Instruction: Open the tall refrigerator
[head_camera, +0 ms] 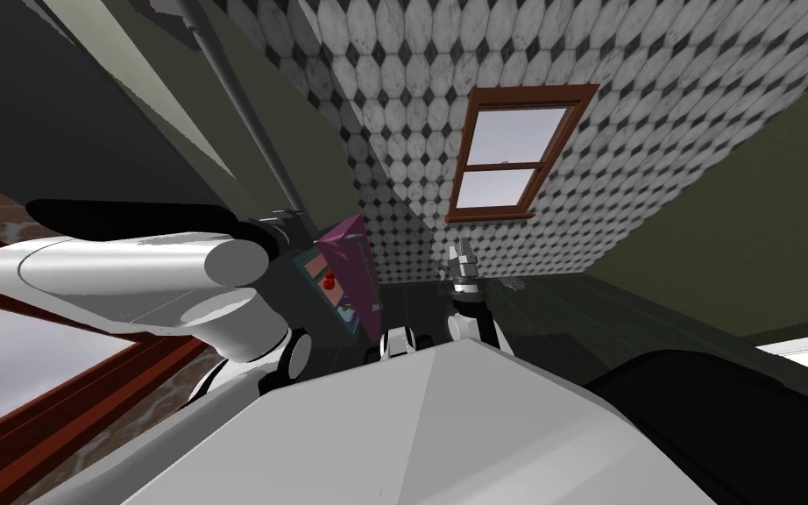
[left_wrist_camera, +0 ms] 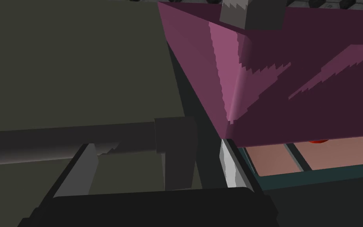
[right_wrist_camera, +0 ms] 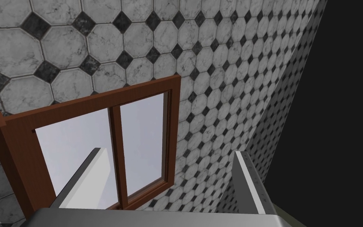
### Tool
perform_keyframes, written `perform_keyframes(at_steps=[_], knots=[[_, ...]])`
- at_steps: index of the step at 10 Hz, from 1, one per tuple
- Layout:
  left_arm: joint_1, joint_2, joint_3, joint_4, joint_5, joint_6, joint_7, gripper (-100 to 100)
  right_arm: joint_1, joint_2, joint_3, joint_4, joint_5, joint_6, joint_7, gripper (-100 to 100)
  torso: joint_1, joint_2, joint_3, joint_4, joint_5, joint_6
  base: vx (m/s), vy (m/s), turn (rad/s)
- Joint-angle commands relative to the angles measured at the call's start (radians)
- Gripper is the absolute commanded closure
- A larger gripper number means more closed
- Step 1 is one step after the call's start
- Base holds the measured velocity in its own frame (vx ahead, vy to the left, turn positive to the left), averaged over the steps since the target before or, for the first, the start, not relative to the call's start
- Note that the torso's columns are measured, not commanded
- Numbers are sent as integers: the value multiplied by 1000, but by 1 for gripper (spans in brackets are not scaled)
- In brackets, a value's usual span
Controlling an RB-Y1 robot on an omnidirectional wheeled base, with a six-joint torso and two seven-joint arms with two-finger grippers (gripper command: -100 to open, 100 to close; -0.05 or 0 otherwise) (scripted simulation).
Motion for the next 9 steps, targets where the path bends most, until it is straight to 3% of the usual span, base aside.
perform_keyframes(at_steps=[1,3,6,7,9], knots=[[-33,18,0,-7,15,68,7,-100,0,0,0,0,0,0,0,0,-3,1,1,1,-1,0,-23,116,-36],[-57,30,0,-32,24,107,11,-100,0,0,0,0,0,0,0,0,-8,6,4,4,-4,0,-31,102,-63],[-90,47,0,-125,38,157,16,-100,0,0,0,0,0,0,0,0,-10,20,12,12,-6,-3,-7,100,-56],[-90,47,2,-116,39,158,15,-100,0,0,0,0,0,0,0,0,-12,26,17,14,-7,-5,-8,32,13],[-101,29,27,-80,40,122,-22,-100,0,0,0,0,0,0,0,0,-13,34,23,16,-7,-7,9,-6,36]])
